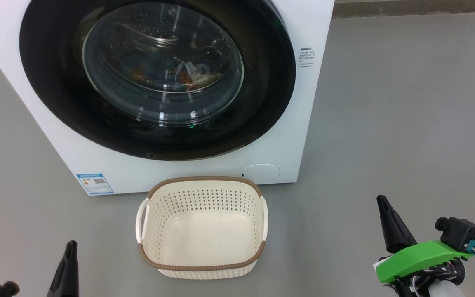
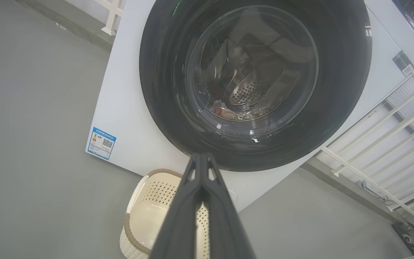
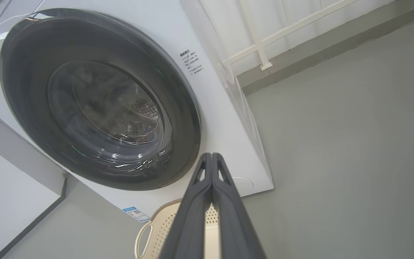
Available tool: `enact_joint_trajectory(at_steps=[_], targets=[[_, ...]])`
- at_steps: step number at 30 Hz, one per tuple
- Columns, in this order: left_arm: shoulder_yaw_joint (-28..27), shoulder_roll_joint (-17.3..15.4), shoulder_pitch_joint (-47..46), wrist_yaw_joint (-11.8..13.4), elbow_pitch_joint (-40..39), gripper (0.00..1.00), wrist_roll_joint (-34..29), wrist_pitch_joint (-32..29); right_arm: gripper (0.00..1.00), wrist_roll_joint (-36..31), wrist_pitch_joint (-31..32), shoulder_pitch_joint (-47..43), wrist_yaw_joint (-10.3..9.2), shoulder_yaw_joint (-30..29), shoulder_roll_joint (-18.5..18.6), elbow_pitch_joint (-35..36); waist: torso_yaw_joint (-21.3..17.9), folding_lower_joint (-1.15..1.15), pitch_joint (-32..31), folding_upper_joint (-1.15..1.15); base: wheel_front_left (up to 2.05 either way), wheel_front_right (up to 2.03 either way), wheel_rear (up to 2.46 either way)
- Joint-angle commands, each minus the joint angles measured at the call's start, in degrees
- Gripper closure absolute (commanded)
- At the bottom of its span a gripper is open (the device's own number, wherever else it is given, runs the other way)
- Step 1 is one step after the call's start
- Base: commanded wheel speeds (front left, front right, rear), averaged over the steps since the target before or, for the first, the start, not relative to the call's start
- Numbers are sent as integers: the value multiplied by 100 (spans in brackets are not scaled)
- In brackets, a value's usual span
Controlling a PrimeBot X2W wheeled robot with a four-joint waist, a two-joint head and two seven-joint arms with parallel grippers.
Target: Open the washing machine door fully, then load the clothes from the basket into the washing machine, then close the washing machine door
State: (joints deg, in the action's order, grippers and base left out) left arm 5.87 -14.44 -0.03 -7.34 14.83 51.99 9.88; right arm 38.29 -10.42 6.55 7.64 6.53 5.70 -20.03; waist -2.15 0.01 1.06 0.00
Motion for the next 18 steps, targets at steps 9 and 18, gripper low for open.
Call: enact_joint_trajectory(at_steps=[9, 18], targets=[[-234, 41, -256, -5, -92, 100, 473, -172, 100, 626, 186, 122, -4, -166, 16, 205, 22, 0, -9, 0, 0, 0, 0], [-326, 143, -289, -6, -91, 100, 801, -307, 100, 1069, 320, 107, -5, -266, -8, 242, 40, 0, -16, 0, 0, 0, 0]])
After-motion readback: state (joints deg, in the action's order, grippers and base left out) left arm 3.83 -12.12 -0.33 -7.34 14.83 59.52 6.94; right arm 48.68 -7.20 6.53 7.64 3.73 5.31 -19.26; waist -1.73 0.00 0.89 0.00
